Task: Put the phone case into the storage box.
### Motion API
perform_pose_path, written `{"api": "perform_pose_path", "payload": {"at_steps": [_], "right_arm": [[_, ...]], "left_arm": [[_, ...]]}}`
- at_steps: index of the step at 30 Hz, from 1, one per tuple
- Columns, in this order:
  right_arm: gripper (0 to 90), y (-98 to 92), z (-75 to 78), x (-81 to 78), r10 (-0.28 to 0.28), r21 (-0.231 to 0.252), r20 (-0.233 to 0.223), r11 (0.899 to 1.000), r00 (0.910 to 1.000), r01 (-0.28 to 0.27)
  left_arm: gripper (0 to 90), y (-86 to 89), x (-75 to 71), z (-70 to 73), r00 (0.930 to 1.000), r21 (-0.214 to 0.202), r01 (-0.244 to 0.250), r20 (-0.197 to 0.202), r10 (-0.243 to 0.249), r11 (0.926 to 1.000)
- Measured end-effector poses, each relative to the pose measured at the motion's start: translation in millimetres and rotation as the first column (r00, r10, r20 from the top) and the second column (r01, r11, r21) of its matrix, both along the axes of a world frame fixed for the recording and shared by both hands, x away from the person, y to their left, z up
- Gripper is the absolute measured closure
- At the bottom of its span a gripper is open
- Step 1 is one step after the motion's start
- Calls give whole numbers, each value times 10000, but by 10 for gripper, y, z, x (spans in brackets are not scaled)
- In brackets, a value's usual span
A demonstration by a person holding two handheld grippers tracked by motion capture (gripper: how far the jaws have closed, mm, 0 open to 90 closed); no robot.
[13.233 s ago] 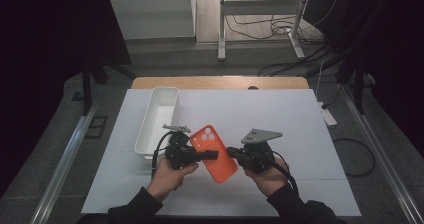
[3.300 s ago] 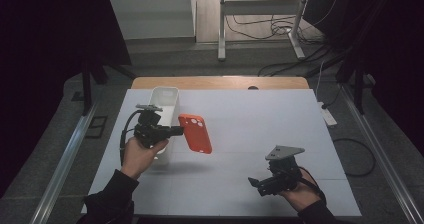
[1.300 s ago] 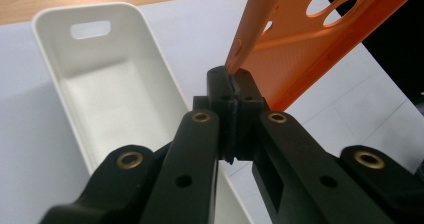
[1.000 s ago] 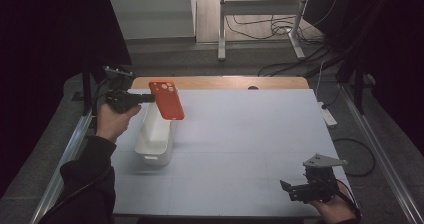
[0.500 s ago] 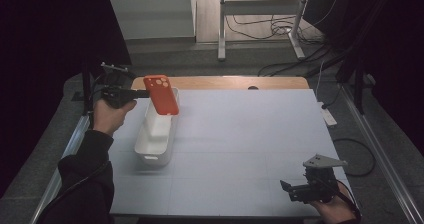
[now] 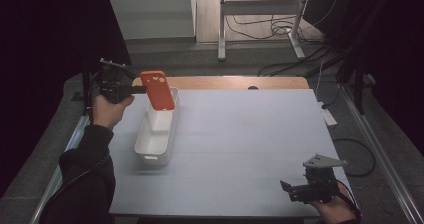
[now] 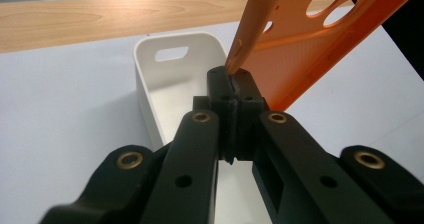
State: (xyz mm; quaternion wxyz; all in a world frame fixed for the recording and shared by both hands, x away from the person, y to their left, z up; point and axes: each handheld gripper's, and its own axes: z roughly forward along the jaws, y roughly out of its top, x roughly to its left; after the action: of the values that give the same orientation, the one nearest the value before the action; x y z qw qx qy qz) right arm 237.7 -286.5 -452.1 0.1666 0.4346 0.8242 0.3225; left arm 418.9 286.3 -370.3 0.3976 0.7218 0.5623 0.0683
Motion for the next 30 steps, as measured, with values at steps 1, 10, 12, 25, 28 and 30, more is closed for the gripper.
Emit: {"api": "perform_pose_path", "payload": {"at_steps": [1,10,12,25,28,30], "right_arm": [[0,0,0,0,-3,-2,-1,10000,10000,3],[0,4,-3,0,45,-19,-50,10000,10000,-45],[0,5,-4,1,63,-22,-64,10000,10000,-63],[0,10,-8,3,129,-48,-129,9999,9998,-130],[0,12,-10,3,138,-53,-143,9999,9998,-138],[0,12,-10,2,153,-62,-149,9999,9998,-154]], "left_arm": [[890,4,8,-2,10000,10,-33,0,33,10000],[890,39,103,-10,9992,213,-398,26,398,9990],[890,46,131,-24,9989,273,-462,8,462,9986],[891,-4,266,-128,9983,579,-584,-33,587,9966],[890,-32,298,-151,9982,668,-598,-9,600,9960],[890,-45,317,-169,9983,768,-586,-25,590,9953]]}}
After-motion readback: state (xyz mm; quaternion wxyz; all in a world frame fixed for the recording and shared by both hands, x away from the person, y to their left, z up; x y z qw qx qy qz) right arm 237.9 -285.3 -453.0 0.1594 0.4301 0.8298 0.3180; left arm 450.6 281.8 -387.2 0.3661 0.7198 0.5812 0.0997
